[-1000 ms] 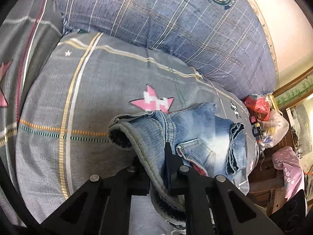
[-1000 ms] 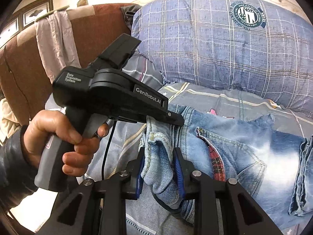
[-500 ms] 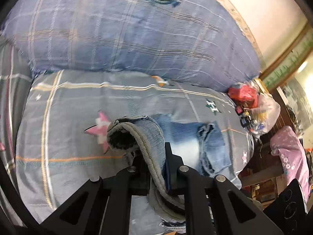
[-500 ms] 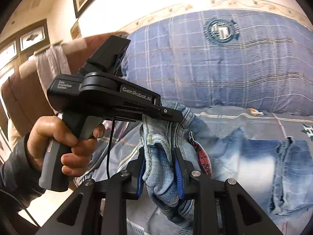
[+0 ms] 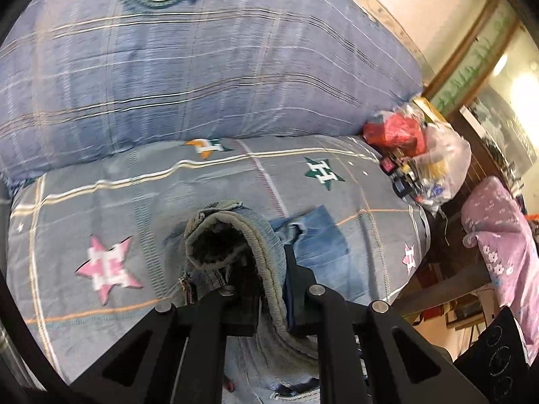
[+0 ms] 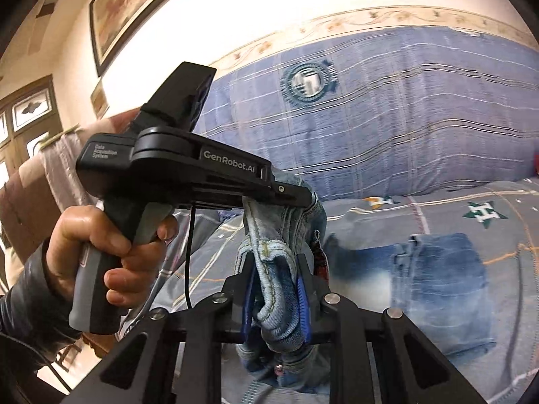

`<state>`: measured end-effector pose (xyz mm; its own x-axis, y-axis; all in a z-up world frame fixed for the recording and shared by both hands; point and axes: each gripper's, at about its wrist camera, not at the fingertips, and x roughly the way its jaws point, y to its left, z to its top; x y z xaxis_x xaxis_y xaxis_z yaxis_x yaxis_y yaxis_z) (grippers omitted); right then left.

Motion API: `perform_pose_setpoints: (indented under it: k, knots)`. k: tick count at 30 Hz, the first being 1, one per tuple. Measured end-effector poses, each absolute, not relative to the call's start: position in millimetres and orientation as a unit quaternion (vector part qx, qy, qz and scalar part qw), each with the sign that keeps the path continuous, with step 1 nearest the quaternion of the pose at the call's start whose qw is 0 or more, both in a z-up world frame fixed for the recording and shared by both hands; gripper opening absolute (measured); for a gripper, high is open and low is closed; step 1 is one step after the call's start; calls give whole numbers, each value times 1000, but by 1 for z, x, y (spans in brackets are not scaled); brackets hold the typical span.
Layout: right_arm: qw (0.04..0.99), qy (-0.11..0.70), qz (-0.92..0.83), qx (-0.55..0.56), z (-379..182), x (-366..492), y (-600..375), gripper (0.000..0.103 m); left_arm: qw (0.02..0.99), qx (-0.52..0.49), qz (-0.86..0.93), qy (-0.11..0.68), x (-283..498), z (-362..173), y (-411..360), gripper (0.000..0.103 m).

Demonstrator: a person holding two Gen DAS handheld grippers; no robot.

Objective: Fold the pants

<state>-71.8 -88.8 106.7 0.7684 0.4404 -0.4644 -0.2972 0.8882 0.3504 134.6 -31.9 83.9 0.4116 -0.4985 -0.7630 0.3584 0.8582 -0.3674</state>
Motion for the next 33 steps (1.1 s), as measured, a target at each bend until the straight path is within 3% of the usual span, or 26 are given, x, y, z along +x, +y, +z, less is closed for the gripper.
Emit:
perform_pose_setpoints:
  k: [14,25,28,30,31,33]
  knots:
    - [924,308,111,199,85,-75,-201,22,811,19,-273,517,158,52,-175,12]
    - [896,366,75,239,47,-56,-256,22,805,88,-246,533,175,7,-229,14]
    - [890,376,66,250,36,-52,-263,22,802,94,-243,538,178,-3,-238,20]
    - [886,382,57,257,28,-49,-269,22,798,88,-248,542,181,-9,-243,28]
    - [883,386,49,263,22,-48,-271,23,795,83,-254,544,181,-11,-245,37]
    - [876,397,26,273,12,-48,-277,25,786,57,-282,548,182,-11,-246,41]
